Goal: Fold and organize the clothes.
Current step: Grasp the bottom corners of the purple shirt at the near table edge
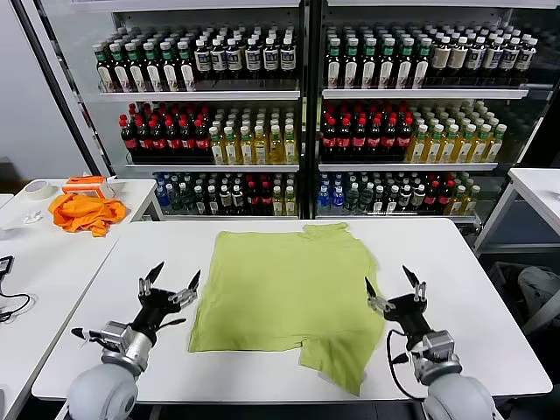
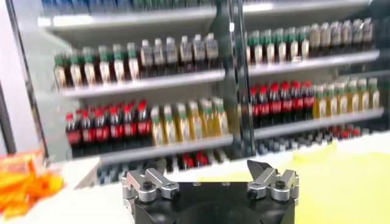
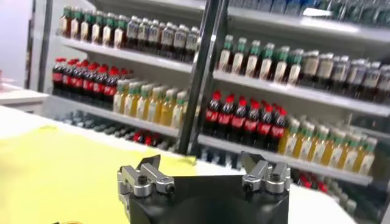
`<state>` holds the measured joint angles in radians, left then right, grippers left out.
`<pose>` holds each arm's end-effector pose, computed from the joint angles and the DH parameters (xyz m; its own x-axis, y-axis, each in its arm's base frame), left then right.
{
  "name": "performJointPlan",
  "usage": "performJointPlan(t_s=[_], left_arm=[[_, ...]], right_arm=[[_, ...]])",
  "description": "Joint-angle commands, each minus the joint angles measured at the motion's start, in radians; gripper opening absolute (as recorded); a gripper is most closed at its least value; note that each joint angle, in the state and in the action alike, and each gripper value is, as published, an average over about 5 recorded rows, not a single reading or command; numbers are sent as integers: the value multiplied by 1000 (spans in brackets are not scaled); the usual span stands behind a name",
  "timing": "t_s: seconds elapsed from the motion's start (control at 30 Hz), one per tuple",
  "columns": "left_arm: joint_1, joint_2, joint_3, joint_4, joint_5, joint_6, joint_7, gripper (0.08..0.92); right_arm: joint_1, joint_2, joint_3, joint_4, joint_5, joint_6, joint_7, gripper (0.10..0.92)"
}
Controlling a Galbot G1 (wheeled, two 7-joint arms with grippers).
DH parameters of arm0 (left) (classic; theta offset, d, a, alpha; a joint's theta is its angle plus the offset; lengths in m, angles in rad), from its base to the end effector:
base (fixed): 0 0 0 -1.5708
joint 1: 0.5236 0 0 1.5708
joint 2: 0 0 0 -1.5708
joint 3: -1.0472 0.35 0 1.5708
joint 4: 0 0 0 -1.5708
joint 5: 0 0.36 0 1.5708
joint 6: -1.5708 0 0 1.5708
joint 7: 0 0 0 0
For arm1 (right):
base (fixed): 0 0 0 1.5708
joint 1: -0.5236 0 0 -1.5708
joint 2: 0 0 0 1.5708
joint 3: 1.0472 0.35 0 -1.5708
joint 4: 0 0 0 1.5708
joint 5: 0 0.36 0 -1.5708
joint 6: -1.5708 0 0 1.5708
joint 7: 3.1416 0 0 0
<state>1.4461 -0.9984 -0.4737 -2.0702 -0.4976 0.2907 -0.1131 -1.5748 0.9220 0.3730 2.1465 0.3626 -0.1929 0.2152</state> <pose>0.2296 0.0829 -0.2680 -0.9451 0.1743 0.2764 0.1908 0.9811 0.0335 0.1824 -0.0570 -0.2800 -0.9431 -0.1958 0.2688 -0.2434 0.9571 -0.1569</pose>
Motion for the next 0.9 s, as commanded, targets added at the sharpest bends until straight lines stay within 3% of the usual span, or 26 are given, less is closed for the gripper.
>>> performJointPlan(t_s=[0.03,0.9], left_arm=[[140,30,-7,-132,-112,148,-78,823],[137,17,24,-63,-124,204,-143,823]], right_arm=[[-189,-42,-10,66,41,10,23,823],[-167,23,-135,61,78,-31,171,823]])
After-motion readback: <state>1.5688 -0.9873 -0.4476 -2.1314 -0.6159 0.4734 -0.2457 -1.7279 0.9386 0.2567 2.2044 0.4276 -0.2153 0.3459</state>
